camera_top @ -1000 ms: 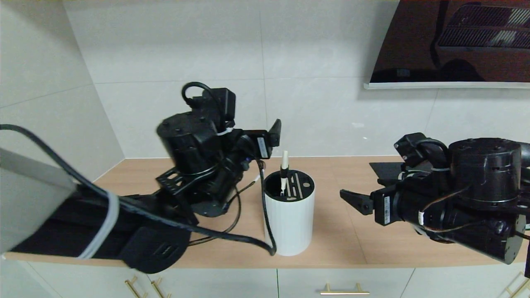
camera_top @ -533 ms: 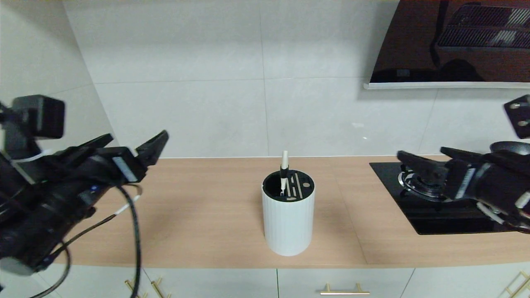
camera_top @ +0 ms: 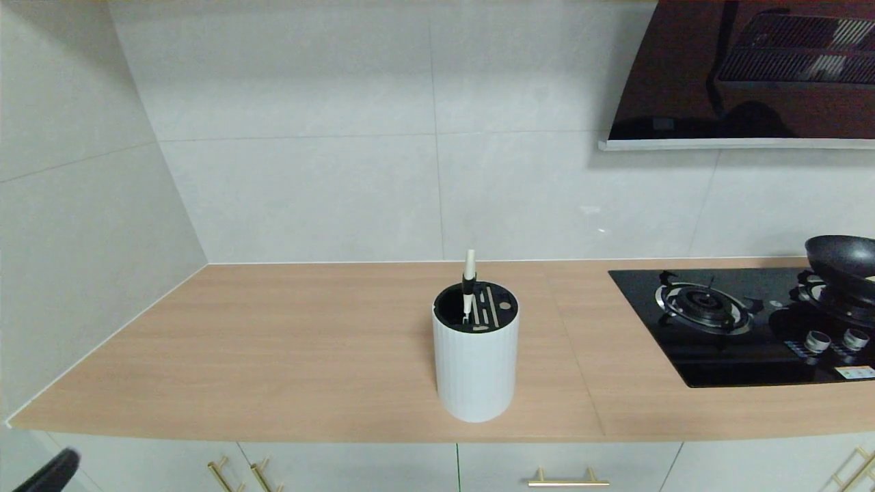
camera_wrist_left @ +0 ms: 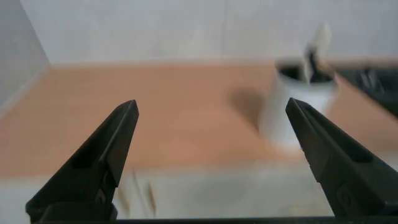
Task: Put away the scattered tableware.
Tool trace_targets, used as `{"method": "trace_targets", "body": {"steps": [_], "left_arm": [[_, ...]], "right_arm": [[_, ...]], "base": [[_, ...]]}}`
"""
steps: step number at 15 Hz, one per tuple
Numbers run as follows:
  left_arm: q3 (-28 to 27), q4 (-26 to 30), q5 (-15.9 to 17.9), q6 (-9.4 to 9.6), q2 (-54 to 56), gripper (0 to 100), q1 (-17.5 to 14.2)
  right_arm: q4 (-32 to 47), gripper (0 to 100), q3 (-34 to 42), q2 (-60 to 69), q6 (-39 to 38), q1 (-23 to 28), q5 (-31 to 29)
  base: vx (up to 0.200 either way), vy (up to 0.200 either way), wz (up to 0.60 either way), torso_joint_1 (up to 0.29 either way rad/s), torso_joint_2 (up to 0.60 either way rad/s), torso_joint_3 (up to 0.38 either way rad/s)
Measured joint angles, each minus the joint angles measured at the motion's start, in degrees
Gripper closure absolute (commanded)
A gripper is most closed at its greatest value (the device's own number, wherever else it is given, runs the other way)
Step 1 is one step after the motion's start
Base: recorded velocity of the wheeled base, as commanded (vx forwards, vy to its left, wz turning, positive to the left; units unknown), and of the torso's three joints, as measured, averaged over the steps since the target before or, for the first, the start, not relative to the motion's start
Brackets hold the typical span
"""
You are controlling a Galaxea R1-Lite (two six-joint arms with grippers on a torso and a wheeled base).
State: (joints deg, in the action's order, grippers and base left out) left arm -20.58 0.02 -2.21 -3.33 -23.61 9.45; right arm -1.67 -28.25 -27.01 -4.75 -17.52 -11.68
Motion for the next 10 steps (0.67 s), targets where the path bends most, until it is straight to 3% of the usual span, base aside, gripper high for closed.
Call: {"method": "trace_targets", "body": {"steps": [1,2,3,5,7,8,10], "left_arm": [[-1.4,6.5,0.5,-0.01,5.4,0,-0.3],[-2.5,9.4,-0.9,-0.01,9.6,0,-0.5],[-3.3,10.7,-5.0,0.13,12.6,0,-0.8],[-3.7,10.5,-7.4,1.48,15.8,0,-2.6],[-3.5,9.9,-6.5,3.64,18.4,0,-5.7],[-2.3,9.7,-5.2,5.68,20.0,0,-7.1],[2.1,7.7,-4.7,8.17,22.2,0,-8.7]], "right_arm": [[4.4,0,0.1,4.6,0.3,1.2,0.0],[9.2,0,0.3,9.5,0.6,2.3,0.0],[12.7,0,0.9,13.6,0.8,3.8,-0.4],[13.5,0,2.6,18.0,0.8,8.1,-1.4],[13.4,0,4.0,20.9,1.0,12.6,-0.9],[13.7,0,4.6,22.8,1.4,14.7,0.7],[13.8,0,5.7,25.3,1.7,16.8,0.6]], "base": [[0.0,0.0,0.0,0.0,0.0,0.0],[0.0,0.0,0.0,0.0,0.0,0.0],[0.0,0.0,0.0,0.0,0.0,0.0],[0.0,0.0,0.0,0.0,0.0,0.0],[0.0,0.0,0.0,0.0,0.0,0.0],[0.0,0.0,0.0,0.0,0.0,0.0],[0.0,0.0,0.0,0.0,0.0,0.0]]}}
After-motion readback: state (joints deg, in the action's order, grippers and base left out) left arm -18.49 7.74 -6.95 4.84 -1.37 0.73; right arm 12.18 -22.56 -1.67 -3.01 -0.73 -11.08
